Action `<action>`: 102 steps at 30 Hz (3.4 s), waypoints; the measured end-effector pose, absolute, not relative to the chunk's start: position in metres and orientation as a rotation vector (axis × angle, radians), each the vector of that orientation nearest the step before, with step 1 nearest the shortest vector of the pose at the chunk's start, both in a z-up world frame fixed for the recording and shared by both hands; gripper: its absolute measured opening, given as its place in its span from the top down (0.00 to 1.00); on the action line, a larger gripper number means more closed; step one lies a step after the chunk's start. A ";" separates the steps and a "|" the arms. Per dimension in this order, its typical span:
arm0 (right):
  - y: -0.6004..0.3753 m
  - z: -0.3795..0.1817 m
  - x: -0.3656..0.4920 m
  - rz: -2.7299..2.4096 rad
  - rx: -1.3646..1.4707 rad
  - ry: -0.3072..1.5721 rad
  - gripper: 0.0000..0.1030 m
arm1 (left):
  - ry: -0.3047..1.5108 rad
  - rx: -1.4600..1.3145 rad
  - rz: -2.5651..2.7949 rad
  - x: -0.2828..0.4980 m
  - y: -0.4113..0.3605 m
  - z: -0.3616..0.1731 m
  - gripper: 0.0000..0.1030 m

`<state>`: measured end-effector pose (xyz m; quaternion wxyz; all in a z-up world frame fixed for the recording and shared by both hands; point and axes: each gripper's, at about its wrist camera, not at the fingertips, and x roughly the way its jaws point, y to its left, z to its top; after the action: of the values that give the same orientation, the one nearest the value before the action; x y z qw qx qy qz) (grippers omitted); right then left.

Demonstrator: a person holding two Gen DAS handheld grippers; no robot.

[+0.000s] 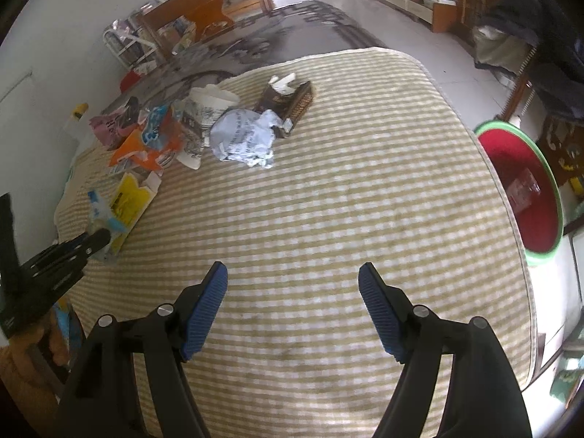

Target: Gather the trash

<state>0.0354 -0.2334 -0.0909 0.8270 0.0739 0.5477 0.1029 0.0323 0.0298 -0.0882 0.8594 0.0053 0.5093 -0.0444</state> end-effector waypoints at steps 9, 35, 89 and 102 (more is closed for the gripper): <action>-0.199 -0.086 0.098 0.259 -0.006 1.111 0.30 | 1.144 -0.049 -0.111 -0.001 0.026 -0.097 0.75; -0.186 -0.068 0.158 0.445 0.246 1.086 0.54 | 1.208 -0.082 -0.076 -0.008 0.034 -0.115 0.66; -0.195 -0.078 0.025 0.376 0.176 1.022 0.54 | 1.232 -0.031 -0.115 0.003 0.021 -0.131 0.50; -0.216 -0.071 0.025 0.370 0.183 1.005 0.54 | 1.196 -0.034 -0.064 0.011 0.017 -0.122 0.73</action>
<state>0.0254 -0.2162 -0.0709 0.8561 0.0871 0.4780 0.1761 0.0107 0.0169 -0.1219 0.8258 -0.0162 0.5629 -0.0303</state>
